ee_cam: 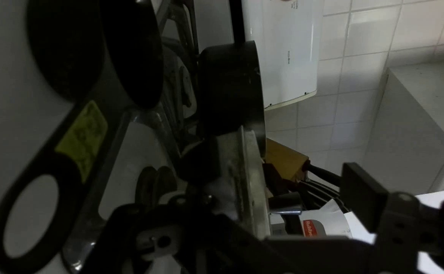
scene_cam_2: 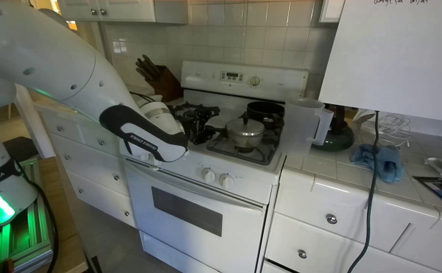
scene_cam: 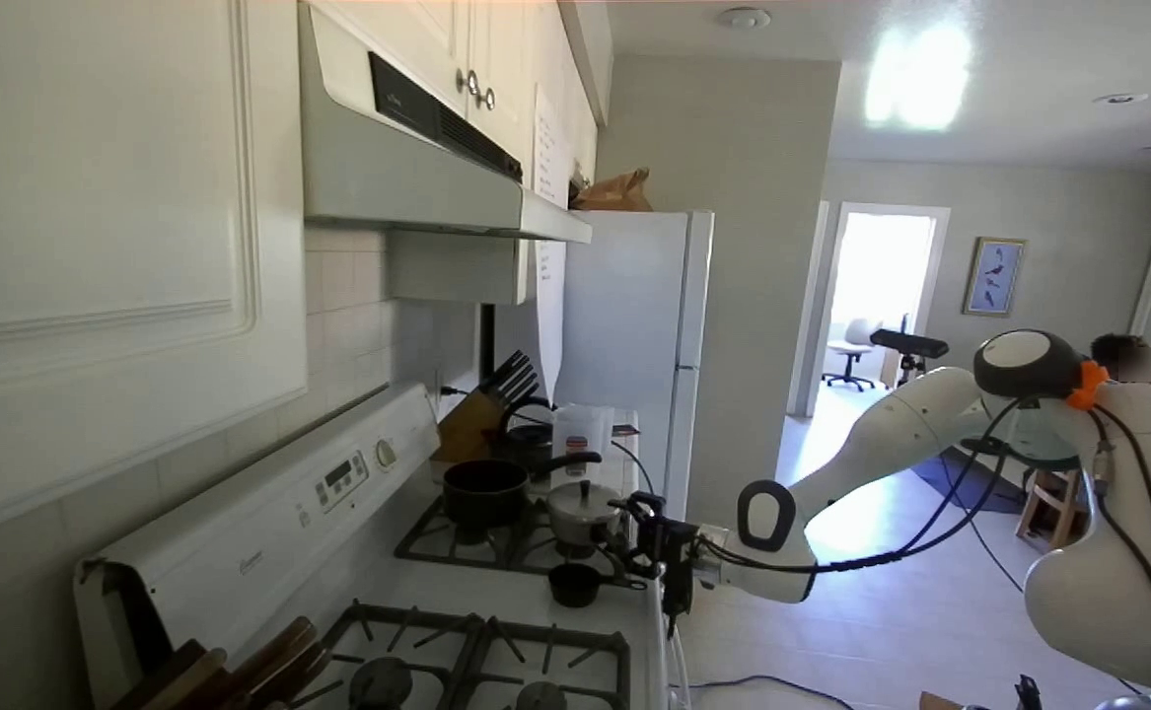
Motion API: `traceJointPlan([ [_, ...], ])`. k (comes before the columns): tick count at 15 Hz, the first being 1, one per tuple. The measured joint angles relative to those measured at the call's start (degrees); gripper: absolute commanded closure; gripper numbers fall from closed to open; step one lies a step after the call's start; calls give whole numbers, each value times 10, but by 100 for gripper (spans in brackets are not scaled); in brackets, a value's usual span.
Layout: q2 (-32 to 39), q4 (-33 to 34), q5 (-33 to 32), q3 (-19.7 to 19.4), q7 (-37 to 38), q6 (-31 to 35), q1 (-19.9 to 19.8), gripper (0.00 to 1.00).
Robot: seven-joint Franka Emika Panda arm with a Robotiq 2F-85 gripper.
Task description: Move the pot on the stove
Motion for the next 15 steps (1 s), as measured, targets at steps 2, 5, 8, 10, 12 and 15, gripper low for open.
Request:
traceJointPlan([
  [2, 0, -5, 0, 6, 0, 7, -10, 0],
  [5, -3, -21, 0, 22, 0, 22, -42, 0],
  [8, -38, -47, 0, 21, 22, 30, -74, 0],
  [10, -88, -66, 0, 16, 45, 31, -82, 0],
  [12, -138, -83, 0, 25, 60, 33, -92, 0],
  [15, -216, -98, -1, 51, 69, 56, -96, 0],
])
